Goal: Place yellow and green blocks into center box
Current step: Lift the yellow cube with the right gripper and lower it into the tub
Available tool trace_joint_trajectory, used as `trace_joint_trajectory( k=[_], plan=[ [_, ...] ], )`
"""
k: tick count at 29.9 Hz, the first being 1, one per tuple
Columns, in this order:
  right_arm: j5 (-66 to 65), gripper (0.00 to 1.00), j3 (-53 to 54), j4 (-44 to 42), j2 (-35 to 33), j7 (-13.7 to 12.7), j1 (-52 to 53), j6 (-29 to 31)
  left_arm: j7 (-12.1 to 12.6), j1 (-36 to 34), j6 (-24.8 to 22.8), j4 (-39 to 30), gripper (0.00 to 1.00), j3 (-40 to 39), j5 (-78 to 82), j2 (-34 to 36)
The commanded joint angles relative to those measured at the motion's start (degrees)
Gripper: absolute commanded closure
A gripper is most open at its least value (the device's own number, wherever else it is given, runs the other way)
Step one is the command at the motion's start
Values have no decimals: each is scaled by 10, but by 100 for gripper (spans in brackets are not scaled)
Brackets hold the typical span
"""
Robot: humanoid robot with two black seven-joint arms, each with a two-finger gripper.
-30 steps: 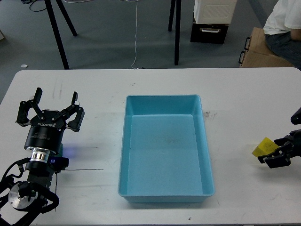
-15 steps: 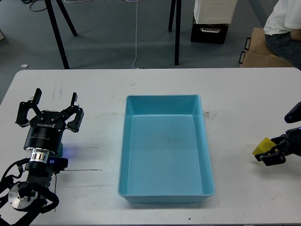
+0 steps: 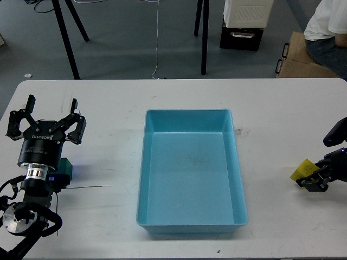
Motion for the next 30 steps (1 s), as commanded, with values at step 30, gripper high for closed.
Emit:
trace_joint_trajectory(
  k=[30],
  plan=[
    [44,97,-232,-19,330,0,386,0,0,-19,4,8,0,-1,1,3]
  ],
)
